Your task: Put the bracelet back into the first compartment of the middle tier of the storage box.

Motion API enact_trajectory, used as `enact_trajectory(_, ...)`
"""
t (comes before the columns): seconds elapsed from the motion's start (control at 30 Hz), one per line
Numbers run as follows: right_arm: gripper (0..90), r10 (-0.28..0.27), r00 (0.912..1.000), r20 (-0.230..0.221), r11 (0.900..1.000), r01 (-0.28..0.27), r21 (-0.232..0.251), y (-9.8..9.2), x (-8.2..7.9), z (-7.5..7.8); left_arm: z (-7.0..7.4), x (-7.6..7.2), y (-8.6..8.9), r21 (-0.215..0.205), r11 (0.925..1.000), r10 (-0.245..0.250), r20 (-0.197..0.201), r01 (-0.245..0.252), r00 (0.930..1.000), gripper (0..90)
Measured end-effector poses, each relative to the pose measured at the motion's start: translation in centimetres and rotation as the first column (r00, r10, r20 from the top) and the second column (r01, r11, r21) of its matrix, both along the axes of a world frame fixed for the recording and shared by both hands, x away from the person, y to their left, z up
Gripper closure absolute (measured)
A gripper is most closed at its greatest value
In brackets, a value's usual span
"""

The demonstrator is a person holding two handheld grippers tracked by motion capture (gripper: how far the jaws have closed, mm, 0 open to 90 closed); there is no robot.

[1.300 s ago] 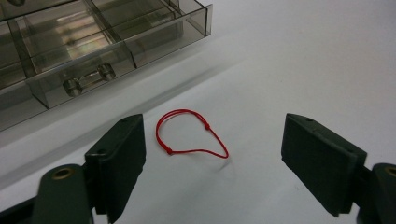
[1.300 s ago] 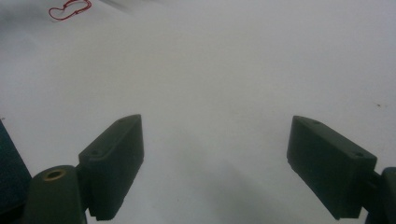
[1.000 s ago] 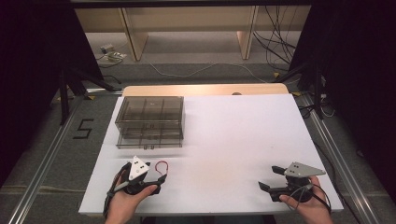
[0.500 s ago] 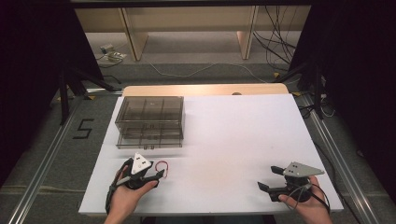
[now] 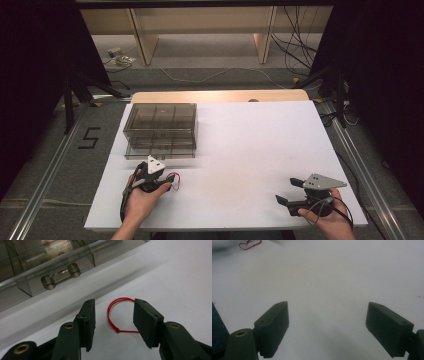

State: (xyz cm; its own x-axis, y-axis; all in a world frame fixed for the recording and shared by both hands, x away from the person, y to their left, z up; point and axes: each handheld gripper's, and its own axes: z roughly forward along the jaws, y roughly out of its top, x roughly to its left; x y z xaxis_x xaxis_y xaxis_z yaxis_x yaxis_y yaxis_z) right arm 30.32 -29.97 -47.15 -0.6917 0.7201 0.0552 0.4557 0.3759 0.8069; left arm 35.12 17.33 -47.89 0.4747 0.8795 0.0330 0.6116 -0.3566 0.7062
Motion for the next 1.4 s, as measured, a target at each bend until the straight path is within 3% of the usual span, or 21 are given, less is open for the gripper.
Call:
enact_trajectory(0.37, 19.6, 0.007, 1.0, 0.003, 1.0, -0.007, -0.003, 0.08, -0.02, 0.01, -0.94, 0.34, 0.03, 0.005, 0.9997, 0.023, -0.076, -0.023, 0.9969, 63.3)
enact_trajectory(0.67, 19.6, 0.007, 1.0, 0.003, 1.0, -0.007, -0.003, 0.07, -0.01, 0.0, -0.83, 0.32, -0.17, -0.007, 0.9986, 0.052, -0.098, -0.053, 0.9938, 71.4)
enact_trajectory(0.97, 19.6, 0.007, 1.0, 0.0, 1.0, -0.007, -0.003, 0.08, -0.08, 0.04, -0.98, 0.49, 0.52, -0.042, 0.9974, 0.055, -0.103, -0.059, 0.9932, 87.1)
enact_trajectory(1.4, 19.6, 0.008, 1.0, 0.003, 1.0, -0.008, -0.002, 0.04, -0.07, 0.05, -0.67, 0.24, 0.46, -0.03, 0.999, 0.031, -0.073, -0.033, 0.9969, 88.3)
